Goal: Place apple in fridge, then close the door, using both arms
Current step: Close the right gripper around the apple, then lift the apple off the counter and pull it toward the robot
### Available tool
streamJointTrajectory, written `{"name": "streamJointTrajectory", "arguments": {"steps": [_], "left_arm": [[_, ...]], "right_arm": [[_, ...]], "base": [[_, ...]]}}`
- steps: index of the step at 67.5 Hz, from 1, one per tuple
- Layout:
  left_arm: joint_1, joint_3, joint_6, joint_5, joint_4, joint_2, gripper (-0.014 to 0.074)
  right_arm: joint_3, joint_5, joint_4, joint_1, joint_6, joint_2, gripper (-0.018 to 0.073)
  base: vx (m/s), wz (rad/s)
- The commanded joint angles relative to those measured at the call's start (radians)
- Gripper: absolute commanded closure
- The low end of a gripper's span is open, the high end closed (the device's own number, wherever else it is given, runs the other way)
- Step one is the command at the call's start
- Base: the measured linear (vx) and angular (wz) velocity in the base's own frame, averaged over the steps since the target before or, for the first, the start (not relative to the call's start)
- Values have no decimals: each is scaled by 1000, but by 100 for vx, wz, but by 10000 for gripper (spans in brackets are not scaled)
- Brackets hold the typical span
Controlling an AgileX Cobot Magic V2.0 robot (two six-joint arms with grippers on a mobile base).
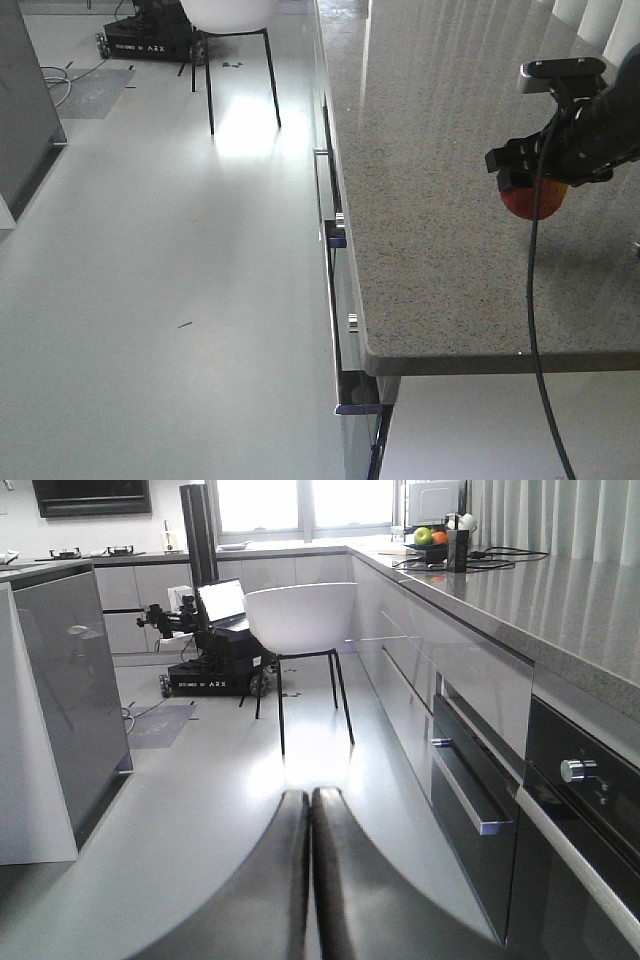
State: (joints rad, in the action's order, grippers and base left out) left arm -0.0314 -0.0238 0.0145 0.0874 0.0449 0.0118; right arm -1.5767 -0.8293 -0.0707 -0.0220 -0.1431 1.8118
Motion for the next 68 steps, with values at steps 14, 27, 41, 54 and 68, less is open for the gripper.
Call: {"name": "streamJointTrajectory", "arguments": {"steps": [14,27,41,54,68], "left_arm": [[7,-12,-7,-79,10,14,603],[7,-12,-7,-79,10,14,603],[7,-12,-7,-79,10,14,603],[7,-12,-7,-79,10,14,603],[7,-12,-7,-79,10,14,603]], "right_arm": [[235,89,-88,-123,-91,-316,357],[387,113,-143,-237,-92,-498,357],[520,104,-188,-345,-92,-676,357],[657,99,-240,-444,-92,-829,357],[802,51,-253,-495,-92,-955,357]], "base": [[0,0],[0,0],[0,0],[0,0],[0,0]]}}
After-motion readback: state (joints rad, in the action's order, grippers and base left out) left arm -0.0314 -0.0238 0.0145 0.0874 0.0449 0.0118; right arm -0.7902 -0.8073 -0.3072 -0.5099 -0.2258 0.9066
